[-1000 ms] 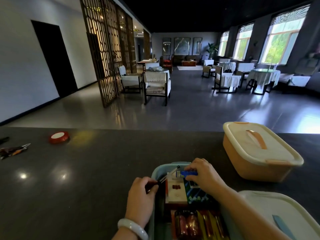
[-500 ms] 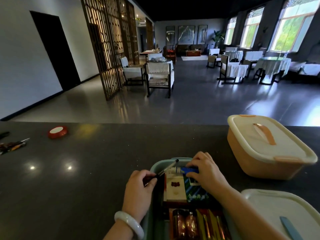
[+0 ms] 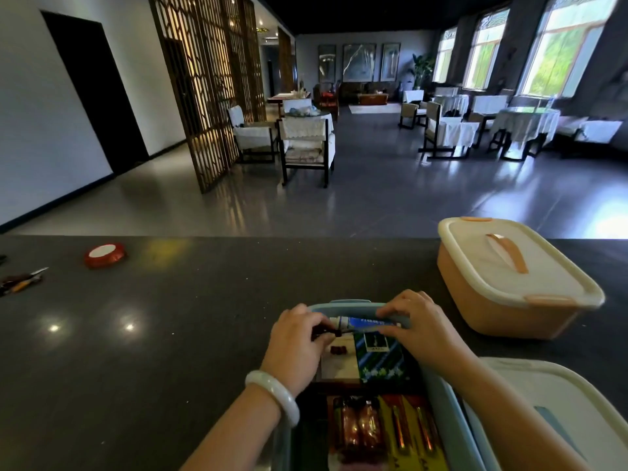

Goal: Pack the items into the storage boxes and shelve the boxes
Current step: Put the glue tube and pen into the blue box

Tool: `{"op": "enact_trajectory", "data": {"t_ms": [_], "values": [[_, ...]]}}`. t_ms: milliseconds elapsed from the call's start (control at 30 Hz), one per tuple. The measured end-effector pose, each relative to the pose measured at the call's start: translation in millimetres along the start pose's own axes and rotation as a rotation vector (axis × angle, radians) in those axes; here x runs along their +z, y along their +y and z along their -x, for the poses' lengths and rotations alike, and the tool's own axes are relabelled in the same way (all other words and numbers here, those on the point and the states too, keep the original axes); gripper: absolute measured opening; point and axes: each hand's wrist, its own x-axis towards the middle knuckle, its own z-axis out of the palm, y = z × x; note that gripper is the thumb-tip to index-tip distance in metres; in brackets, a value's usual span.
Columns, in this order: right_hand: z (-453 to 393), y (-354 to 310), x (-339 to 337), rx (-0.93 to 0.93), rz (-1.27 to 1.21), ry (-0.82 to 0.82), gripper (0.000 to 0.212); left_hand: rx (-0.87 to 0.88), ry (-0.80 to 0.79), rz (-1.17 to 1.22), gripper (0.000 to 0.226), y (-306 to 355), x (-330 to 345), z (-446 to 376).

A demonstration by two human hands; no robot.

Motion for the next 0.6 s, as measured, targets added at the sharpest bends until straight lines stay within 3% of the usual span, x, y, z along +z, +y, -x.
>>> {"op": "enact_trajectory", "data": {"t_ms": [300, 600], "values": [[9.8, 14.2, 4.5, 0.001, 0.201, -0.069, 0.013, 0.026, -0.161, 0.034, 0.012, 14.0, 18.1, -31.8], [5.8, 21.8, 8.1, -0.006, 0.218, -0.031, 0.011, -0.072, 0.02, -0.065, 0.015, -11.7, -4.3, -14.6]]}}
